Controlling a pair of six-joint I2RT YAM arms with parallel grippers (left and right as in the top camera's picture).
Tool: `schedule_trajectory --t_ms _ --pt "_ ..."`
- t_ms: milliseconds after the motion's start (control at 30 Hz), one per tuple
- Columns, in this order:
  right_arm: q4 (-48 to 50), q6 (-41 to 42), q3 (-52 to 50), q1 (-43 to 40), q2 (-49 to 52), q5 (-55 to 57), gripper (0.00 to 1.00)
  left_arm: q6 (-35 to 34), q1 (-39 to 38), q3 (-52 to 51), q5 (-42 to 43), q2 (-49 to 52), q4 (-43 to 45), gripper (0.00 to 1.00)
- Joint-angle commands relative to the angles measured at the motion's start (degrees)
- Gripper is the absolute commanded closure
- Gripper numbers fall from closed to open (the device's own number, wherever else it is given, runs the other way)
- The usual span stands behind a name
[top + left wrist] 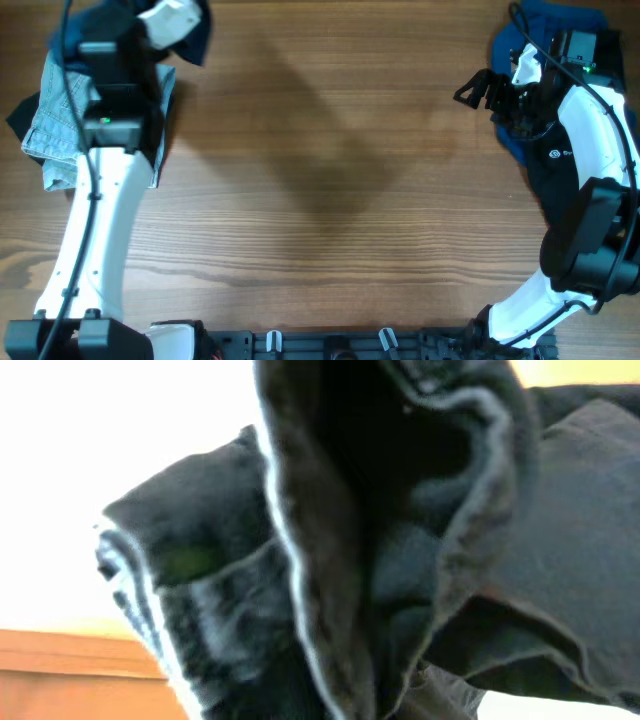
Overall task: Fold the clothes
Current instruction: 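Carry the shorts left with the left gripper onto the denim jeans stack, then press and adjust the shorts on top of the jeans with the left gripper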
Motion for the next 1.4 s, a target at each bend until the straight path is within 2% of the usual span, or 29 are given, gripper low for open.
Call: schedule_trajectory --t_ms 0,167,300,433,533,633,1000,1033,1167,1267,1367 --pt "0.04 0.79 -0.07 0.15 0.22 -1.09 0.00 12.63 9.09 1.46 14.97 1.33 3.15 0.96" --pt "-0.42 3.76 -0.07 0.15 0.22 -1.11 0.01 12.59 18.58 1.46 27.47 12.87 9.79 0.96" --pt "-0.15 3.74 -0.07 0.15 0.22 -1.09 0.00 12.57 18.51 1.46 28.35 21.49 18.53 0.96" --pt "0.92 3.74 -0.07 0.13 0.22 -0.90 0.01 11.69 18.71 1.46 25.81 23.98 17.66 0.96" --pt "1.51 3.76 -0.07 0.15 0.22 -0.90 0.00 11.72 18.75 1.46 18.05 23.98 14.16 0.96" --pt "1.90 3.74 -0.07 0.13 0.22 -0.87 0.00 11.74 19.52 1.46 14.25 23.98 8.11 0.96" --pt "2.78 4.26 -0.07 0.13 0.22 -0.90 0.00 10.60 25.07 1.46 12.20 22.08 -17.92 0.96" --pt "2.78 4.26 -0.07 0.13 0.22 -0.90 0.00 9.88 25.81 1.46 12.17 21.84 -18.03 0.00" --pt "2.99 4.87 -0.07 0.13 0.22 -0.90 0.01 7.15 26.21 1.46 13.46 20.46 -18.05 0.00" --pt "2.99 5.20 -0.07 0.13 0.22 -0.90 0.00 2.54 25.29 1.46 14.58 18.29 -18.23 0.00" --pt "2.97 5.29 -0.07 0.13 0.22 -0.92 0.00 1.33 23.74 1.46 18.69 11.89 -23.85 0.00"
